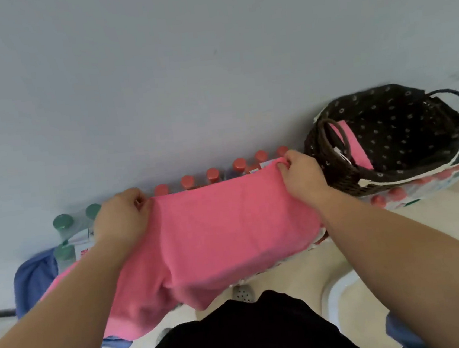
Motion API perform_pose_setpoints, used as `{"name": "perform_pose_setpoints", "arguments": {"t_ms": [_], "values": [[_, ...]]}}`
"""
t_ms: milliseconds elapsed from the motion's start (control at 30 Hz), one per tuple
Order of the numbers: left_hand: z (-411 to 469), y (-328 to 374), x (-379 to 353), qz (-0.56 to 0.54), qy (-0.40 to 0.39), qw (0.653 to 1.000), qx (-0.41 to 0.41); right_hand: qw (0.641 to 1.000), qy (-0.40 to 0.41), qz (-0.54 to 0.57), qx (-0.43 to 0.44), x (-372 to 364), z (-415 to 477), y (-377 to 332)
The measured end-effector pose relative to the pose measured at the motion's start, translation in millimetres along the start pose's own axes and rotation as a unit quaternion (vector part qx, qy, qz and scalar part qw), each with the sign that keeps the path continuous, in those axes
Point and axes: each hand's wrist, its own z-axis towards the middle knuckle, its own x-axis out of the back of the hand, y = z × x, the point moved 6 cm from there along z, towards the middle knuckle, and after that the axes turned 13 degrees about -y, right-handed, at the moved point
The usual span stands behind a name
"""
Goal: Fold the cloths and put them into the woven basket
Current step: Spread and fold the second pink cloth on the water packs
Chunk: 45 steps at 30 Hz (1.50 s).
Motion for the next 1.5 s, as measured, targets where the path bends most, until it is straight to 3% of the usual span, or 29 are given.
{"name": "perform_pose_setpoints", "arguments": {"t_ms": [233,467,600,633,700,800,1000,1233,1400,1500], "values": [[21.8,8.6,-4.5,0.028,0.068,0.997,0.04,0.999,0.04,-0.027,0.002,2.3,38.1,-5.9],[38.1,9.4,-10.8,0.064,0.086,0.993,0.056,0.998,0.055,-0.02,-0.012,0.6,59.1,-13.1],[40.8,6.9,-13.9,0.057,0.097,0.992,0.059,0.989,0.09,-0.097,0.06,-1.0,27.0,-30.6],[39.2,6.2,-14.1,0.05,0.1,0.992,0.059,0.983,0.082,-0.134,0.091,-9.2,11.0,-37.6],[33.0,4.1,-13.0,0.031,0.106,0.992,0.066,0.973,-0.018,-0.187,0.137,-39.4,-17.4,-48.8],[15.6,-0.1,-10.5,0.057,0.115,0.99,0.063,0.951,-0.173,-0.23,0.112,-79.1,-30.5,-40.9],[-49.8,-32.9,-7.1,0.127,0.112,0.977,0.127,0.943,-0.171,-0.266,0.1,-74.8,-18.5,-29.5],[-114.0,-91.0,-10.3,0.104,0.085,0.961,0.24,0.95,-0.15,-0.265,0.07,-63.0,-12.2,-21.5],[-111.3,-102.2,1.6,0.094,0.077,0.963,0.24,0.909,-0.196,-0.287,0.229,-98.2,-40.9,-91.0],[-104.9,-116.5,10.6,0.034,0.072,0.963,0.258,0.899,-0.222,-0.294,0.238,-119.0,-43.7,-106.5]]}}
